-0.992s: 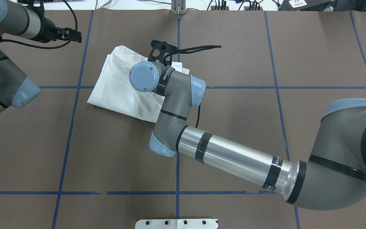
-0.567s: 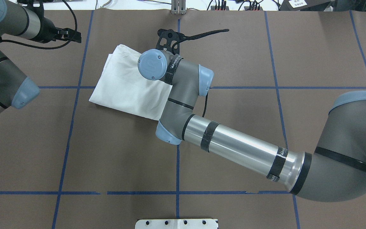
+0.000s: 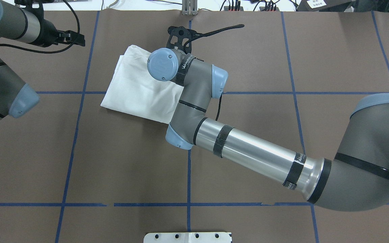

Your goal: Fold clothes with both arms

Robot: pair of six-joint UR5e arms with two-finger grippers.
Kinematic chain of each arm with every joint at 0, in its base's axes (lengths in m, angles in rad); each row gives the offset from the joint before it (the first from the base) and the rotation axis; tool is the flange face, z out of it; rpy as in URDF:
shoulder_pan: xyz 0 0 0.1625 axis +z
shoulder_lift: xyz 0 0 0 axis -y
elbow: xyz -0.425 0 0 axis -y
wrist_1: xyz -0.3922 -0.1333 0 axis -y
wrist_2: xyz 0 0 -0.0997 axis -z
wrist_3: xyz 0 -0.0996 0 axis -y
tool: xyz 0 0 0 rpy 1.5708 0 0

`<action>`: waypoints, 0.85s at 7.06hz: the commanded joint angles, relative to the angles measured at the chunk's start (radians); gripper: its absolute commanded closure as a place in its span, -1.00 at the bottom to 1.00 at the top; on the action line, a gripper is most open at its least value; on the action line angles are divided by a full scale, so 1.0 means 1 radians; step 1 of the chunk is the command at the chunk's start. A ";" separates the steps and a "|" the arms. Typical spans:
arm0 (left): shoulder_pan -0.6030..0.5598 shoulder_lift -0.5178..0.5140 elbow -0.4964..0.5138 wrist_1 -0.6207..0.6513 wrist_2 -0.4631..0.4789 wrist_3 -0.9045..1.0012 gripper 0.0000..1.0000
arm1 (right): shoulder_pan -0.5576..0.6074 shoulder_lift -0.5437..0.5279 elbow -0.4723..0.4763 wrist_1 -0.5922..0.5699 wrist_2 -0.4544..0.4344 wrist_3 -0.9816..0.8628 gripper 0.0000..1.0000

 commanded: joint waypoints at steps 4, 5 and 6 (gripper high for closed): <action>-0.029 0.132 -0.161 0.071 -0.058 0.194 -1.00 | 0.131 -0.094 0.375 -0.304 0.404 -0.218 -1.00; -0.079 0.175 -0.235 0.159 -0.063 0.308 -1.00 | 0.183 -0.168 0.474 -0.349 0.472 -0.299 -1.00; -0.150 0.215 -0.280 0.224 -0.078 0.417 -1.00 | 0.262 -0.295 0.601 -0.363 0.585 -0.448 -1.00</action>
